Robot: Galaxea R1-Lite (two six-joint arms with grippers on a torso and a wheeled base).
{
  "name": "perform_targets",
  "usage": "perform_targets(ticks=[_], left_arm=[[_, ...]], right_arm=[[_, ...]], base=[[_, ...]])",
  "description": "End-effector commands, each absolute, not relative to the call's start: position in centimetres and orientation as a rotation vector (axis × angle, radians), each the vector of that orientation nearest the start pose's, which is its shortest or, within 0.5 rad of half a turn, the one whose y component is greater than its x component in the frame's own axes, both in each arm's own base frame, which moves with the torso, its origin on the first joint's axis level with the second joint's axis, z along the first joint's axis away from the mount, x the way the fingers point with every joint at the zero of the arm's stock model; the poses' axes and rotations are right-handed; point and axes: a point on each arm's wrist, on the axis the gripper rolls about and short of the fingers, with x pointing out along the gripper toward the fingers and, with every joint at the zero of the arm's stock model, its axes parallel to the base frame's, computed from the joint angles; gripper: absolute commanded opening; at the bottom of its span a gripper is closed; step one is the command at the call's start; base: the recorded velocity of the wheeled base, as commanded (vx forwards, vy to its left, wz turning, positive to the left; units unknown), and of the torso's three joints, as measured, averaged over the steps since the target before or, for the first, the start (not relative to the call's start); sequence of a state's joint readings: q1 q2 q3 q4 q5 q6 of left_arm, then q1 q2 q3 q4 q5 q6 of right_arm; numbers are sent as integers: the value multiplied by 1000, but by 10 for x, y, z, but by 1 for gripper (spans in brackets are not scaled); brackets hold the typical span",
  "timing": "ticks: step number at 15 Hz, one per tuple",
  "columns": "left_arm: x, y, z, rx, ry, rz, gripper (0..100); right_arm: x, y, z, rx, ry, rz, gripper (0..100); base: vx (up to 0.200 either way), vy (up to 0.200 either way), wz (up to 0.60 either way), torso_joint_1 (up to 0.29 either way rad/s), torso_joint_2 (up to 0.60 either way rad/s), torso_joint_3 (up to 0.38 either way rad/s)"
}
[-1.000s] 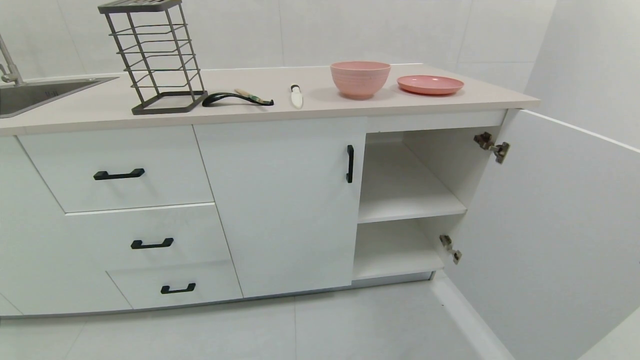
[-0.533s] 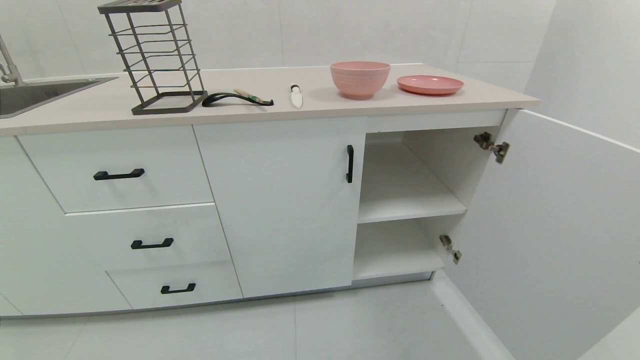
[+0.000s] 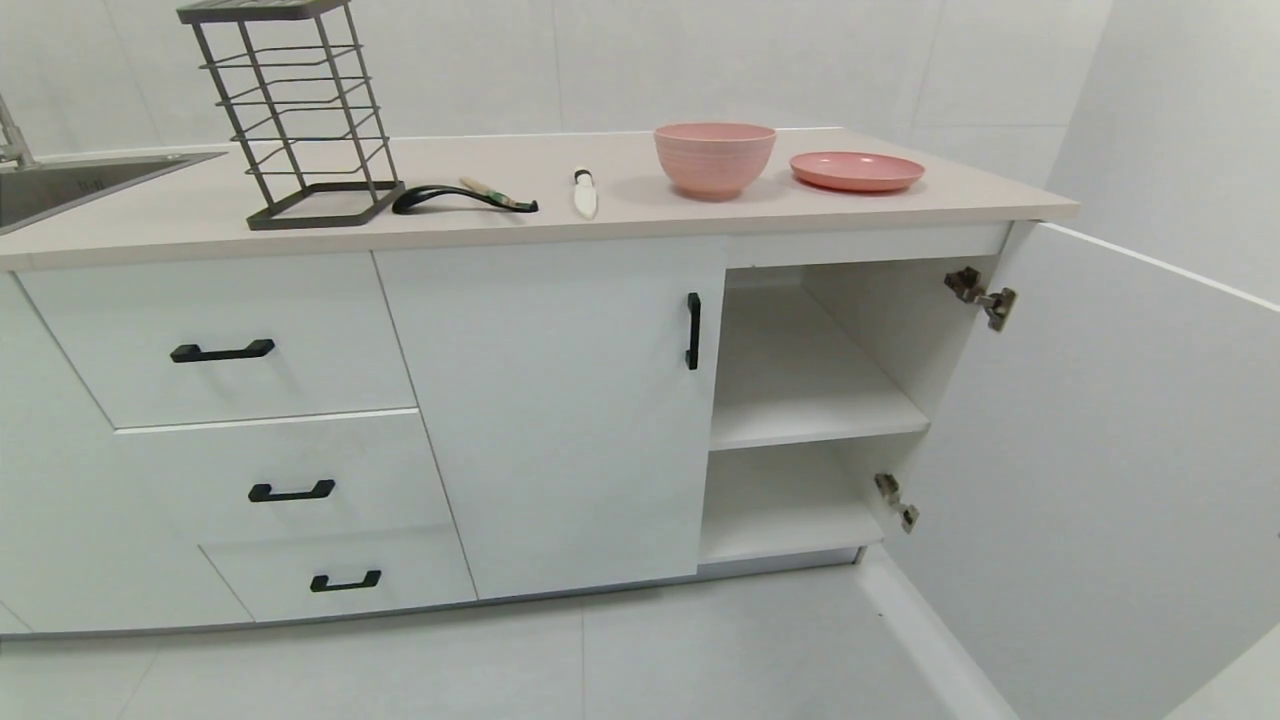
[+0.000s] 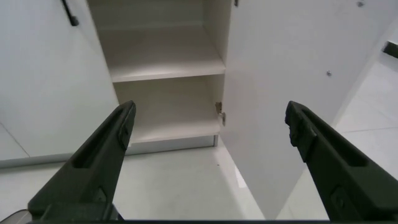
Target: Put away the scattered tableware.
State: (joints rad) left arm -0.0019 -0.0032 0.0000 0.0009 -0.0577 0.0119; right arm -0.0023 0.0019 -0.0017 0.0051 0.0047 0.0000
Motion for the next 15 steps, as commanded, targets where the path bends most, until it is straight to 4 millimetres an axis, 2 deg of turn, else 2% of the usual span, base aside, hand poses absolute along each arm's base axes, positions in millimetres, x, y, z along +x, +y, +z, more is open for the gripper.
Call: perform_targets(ticks=[1, 2, 5, 8, 15], left_arm=[[-23, -1, 75, 14, 0, -57, 100], [-23, -1, 75, 14, 0, -57, 100], [-23, -1, 75, 14, 0, -57, 100], [-23, -1, 75, 14, 0, -46, 100], [-23, -1, 75, 12, 1, -44, 100]], right_arm=[[-23, 0, 75, 0, 6, 3, 100], [-23, 0, 75, 0, 6, 3, 100], [-23, 0, 75, -2, 6, 3, 100], [-23, 0, 75, -2, 6, 3, 100], [-23, 0, 75, -2, 6, 2, 100]], base=[[200, -200, 0, 7, -2, -2], [200, -200, 0, 2, 7, 7], [200, 0, 0, 2, 2, 4], [0, 0, 0, 0, 0, 0], [200, 0, 0, 5, 0, 3]])
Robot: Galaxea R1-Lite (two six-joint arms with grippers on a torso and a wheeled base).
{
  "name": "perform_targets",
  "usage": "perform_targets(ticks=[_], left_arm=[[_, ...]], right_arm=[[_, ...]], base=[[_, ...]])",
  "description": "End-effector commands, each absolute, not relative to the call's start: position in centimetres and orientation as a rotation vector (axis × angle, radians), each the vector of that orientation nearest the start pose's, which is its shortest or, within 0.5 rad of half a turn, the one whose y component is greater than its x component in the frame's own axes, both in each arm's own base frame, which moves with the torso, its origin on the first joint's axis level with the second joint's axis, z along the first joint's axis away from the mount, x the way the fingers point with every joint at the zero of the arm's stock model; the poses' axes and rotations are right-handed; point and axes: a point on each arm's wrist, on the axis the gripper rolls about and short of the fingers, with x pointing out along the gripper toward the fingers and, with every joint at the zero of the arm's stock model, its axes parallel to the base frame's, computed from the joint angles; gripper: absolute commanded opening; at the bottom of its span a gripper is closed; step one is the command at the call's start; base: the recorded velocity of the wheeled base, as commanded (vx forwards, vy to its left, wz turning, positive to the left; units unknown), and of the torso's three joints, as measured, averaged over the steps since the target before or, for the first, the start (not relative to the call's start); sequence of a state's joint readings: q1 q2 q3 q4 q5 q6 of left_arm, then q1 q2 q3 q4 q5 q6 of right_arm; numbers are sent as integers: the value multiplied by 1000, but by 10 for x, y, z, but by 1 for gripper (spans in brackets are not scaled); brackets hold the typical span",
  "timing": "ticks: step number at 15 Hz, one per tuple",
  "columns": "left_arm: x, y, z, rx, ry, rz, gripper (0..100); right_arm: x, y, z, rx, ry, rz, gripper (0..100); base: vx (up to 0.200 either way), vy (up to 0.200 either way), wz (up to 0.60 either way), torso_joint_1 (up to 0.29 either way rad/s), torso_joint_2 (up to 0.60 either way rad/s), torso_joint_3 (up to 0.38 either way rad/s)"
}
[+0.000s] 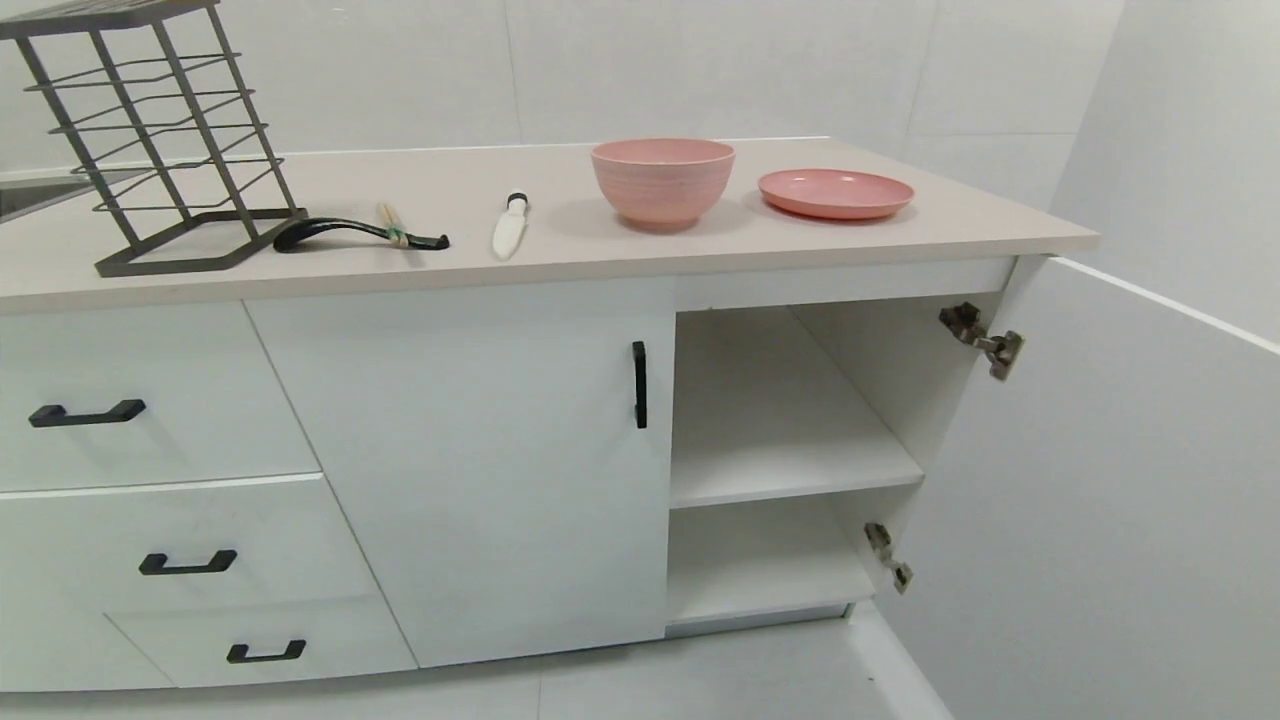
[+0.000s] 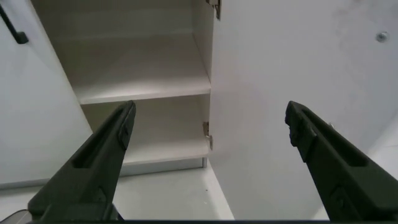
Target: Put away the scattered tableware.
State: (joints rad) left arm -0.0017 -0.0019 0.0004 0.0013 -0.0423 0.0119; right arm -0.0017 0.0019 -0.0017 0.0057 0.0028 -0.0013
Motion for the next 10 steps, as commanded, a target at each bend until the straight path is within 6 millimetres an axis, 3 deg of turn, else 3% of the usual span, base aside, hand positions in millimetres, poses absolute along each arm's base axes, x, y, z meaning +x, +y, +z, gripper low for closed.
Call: perform_targets(ticks=[1, 3, 5, 10], left_arm=[[-23, -1, 75, 12, 1, -44, 100], [-23, -1, 75, 12, 1, -44, 100], [-23, -1, 75, 12, 1, -44, 100], [-23, -1, 75, 5, 0, -41, 100]], right_arm=[[-23, 0, 75, -3, 6, 2, 100], [-23, 0, 75, -2, 6, 2, 100], [-23, 0, 75, -2, 6, 2, 100], [-23, 0, 75, -2, 6, 2, 100]], base=[[200, 0, 0, -2, 2, -2], [200, -100, 0, 2, -2, 5], [0, -200, 0, 7, 5, 5], [0, 0, 0, 0, 0, 0]])
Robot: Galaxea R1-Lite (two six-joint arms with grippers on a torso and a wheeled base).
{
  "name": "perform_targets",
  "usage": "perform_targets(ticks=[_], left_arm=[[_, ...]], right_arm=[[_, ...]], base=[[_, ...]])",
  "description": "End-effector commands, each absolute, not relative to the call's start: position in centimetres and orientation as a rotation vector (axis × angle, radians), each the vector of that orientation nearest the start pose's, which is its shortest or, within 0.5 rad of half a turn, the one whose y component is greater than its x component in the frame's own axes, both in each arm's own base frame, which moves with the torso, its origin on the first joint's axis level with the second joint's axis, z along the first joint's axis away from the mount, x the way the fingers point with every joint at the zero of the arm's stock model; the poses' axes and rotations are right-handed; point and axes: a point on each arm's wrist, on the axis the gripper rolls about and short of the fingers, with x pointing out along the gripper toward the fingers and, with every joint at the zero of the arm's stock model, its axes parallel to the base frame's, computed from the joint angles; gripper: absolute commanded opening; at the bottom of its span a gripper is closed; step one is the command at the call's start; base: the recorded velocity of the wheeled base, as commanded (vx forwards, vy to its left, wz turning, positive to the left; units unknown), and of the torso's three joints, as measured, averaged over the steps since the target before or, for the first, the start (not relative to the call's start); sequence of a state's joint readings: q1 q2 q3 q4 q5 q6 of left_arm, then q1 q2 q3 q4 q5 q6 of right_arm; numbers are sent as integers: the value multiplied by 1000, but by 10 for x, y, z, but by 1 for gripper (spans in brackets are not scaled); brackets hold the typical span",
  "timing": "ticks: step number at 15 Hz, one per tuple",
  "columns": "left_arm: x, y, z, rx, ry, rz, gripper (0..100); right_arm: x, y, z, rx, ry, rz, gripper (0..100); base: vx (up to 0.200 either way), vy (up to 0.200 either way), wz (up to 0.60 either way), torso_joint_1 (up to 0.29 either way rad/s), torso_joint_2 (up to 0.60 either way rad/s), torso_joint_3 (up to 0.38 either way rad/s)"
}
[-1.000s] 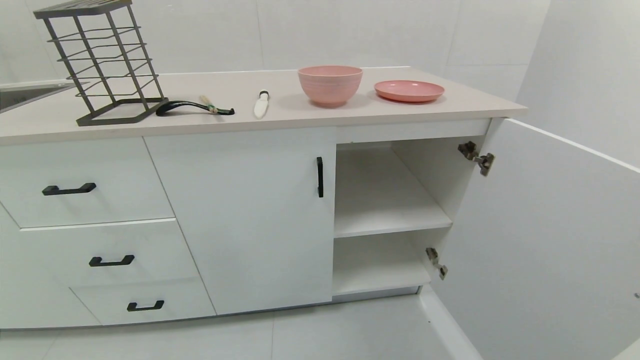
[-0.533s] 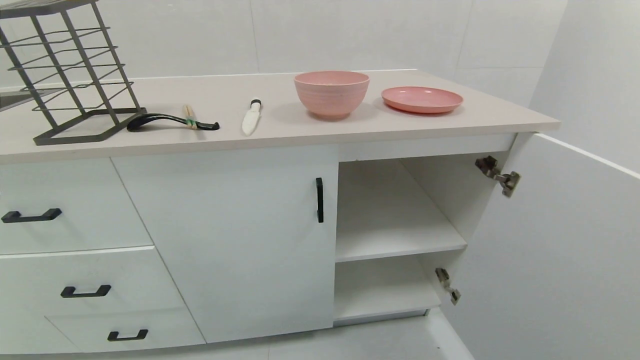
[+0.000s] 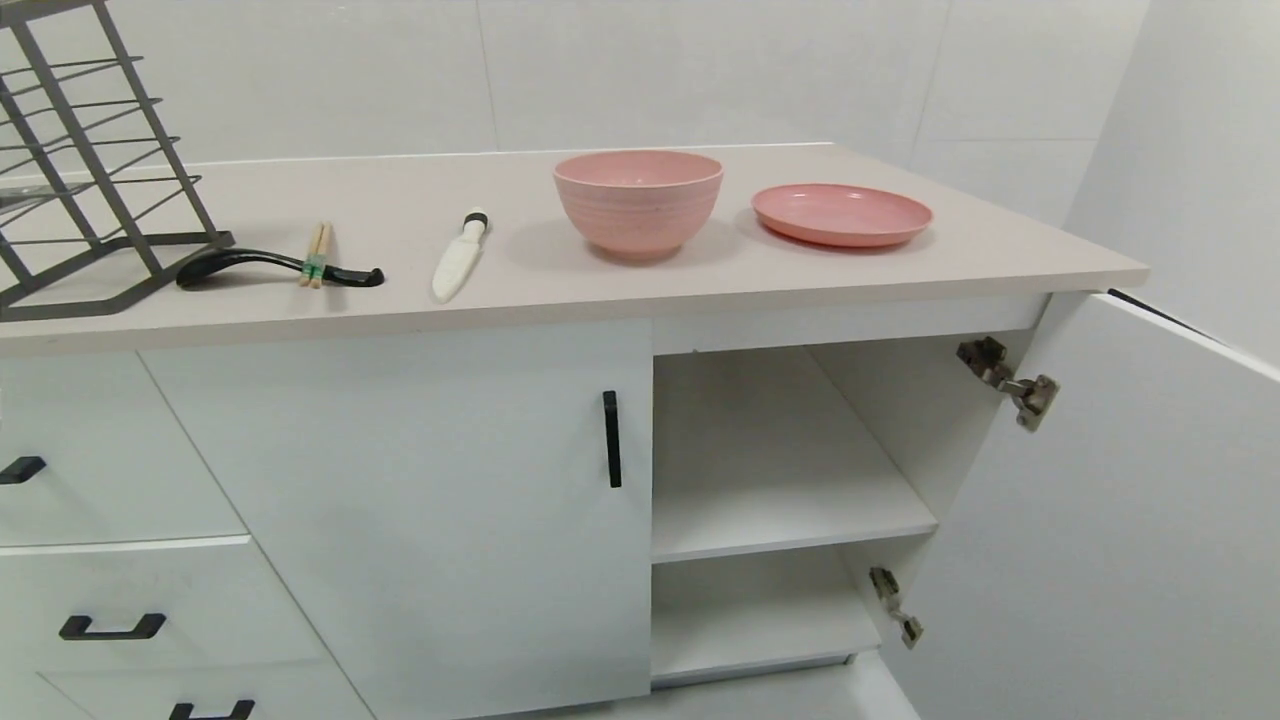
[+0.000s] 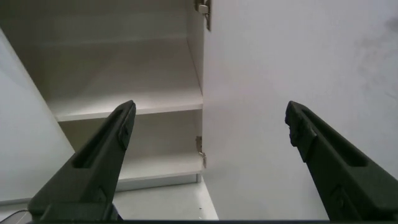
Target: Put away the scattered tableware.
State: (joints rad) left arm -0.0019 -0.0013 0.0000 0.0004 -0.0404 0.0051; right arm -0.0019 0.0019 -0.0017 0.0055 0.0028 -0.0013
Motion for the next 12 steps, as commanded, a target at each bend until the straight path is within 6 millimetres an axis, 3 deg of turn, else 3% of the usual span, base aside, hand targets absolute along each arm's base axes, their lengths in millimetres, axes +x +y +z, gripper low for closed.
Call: perform_targets(ticks=[1, 4, 9, 12], left_arm=[[-23, -1, 75, 6, 0, -43, 100], [-23, -1, 75, 6, 0, -41, 100], [-23, -1, 76, 8, -2, -29, 100], [-23, -1, 76, 8, -2, -31, 100]], right_arm=[[-23, 0, 75, -2, 6, 2, 100], [-23, 0, 75, -2, 6, 2, 100], [-23, 0, 75, -2, 8, 0, 100], [-23, 0, 75, -2, 8, 0, 100]], base=[[0, 0, 0, 0, 0, 0], [200, 0, 0, -4, 4, 7], [0, 0, 0, 0, 0, 0], [0, 0, 0, 178, -108, -56]])
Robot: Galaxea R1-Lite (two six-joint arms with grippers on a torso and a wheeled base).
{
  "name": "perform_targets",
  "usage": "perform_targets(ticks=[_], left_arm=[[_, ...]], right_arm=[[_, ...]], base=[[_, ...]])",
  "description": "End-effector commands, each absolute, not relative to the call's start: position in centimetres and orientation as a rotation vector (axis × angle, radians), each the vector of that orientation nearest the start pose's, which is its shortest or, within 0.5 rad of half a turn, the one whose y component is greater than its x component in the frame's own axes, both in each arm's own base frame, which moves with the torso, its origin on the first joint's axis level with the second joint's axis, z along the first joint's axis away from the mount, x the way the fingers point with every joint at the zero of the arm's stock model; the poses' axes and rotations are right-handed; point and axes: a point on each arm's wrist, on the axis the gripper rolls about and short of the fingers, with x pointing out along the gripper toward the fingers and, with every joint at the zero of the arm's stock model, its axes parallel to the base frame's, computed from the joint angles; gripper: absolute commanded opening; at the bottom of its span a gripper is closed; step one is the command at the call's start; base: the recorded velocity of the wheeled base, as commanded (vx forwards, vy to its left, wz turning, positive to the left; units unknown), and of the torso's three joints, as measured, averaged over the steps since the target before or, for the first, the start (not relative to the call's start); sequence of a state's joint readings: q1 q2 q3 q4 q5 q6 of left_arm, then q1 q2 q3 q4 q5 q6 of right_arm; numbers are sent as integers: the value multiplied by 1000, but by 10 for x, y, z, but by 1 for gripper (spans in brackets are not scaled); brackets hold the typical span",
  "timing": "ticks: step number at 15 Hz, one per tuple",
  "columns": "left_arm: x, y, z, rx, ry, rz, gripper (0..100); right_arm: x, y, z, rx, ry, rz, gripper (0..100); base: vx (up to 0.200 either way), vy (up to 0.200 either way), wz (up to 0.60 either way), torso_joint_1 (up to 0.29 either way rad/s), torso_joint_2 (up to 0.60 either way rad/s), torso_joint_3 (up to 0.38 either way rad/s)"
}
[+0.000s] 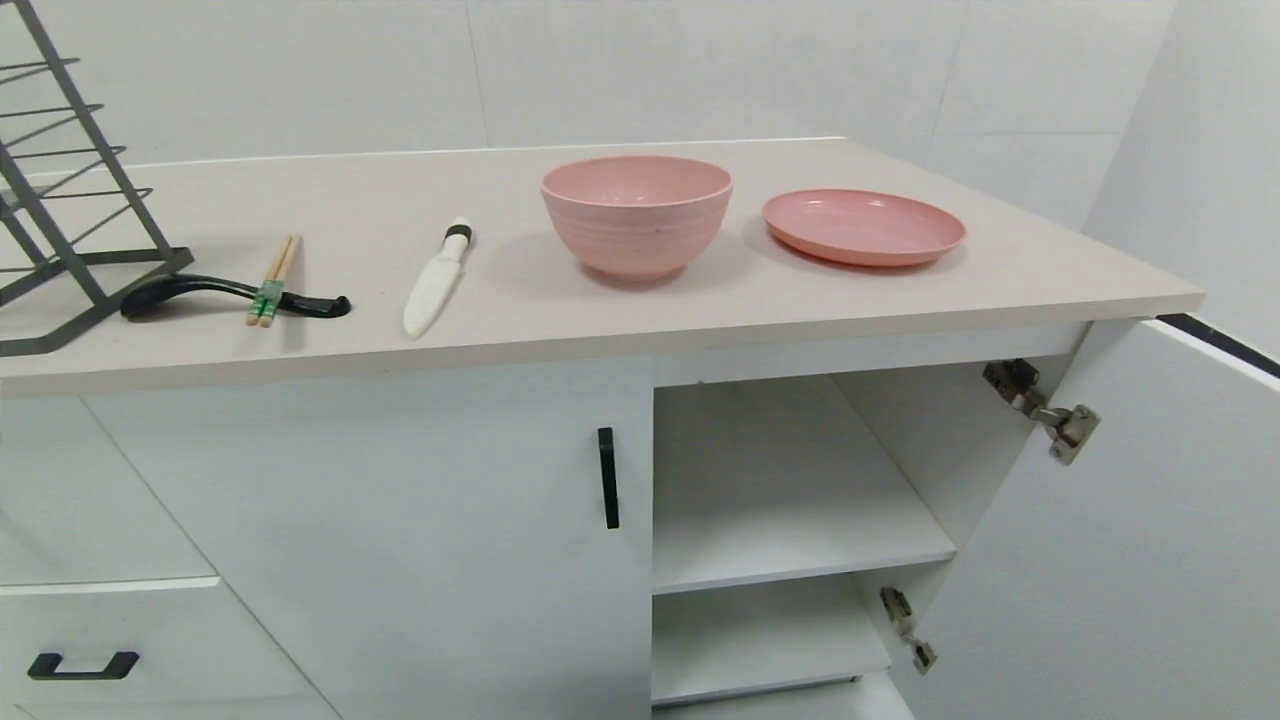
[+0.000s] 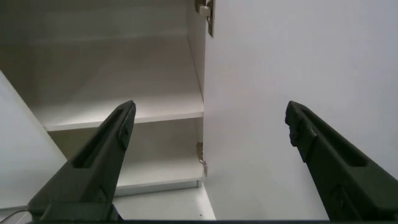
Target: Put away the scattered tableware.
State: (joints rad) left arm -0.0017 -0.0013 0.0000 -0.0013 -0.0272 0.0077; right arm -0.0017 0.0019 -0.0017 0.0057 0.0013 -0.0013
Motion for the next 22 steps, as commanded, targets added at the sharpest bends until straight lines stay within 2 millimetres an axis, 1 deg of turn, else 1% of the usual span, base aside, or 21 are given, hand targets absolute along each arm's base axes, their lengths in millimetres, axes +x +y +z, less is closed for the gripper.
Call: perform_targets(ticks=[1, 3, 10, 14, 17, 22], left_arm=[[-23, -1, 76, 8, -2, -29, 100], [-23, -1, 76, 8, -2, -29, 100], [-23, -1, 76, 9, -2, -29, 100], [-23, -1, 76, 9, -2, -29, 100], [-23, -1, 76, 8, -2, -29, 100], [-23, -1, 76, 8, -2, -29, 100]], right_arm=[[-23, 0, 76, -2, 6, 0, 100], [-23, 0, 75, -2, 8, 0, 100], [-23, 0, 75, -2, 5, -2, 100], [-23, 0, 75, -2, 6, 0, 100], [-23, 0, 75, -2, 5, 0, 100], [-23, 0, 75, -2, 6, 0, 100]], base=[[0, 0, 0, 246, -22, -115], [0, 0, 0, 259, -278, -198], [0, 0, 0, 218, -568, -207], [0, 0, 0, 134, -483, -216], [0, 0, 0, 404, -479, -238], [0, 0, 0, 285, -520, -245]])
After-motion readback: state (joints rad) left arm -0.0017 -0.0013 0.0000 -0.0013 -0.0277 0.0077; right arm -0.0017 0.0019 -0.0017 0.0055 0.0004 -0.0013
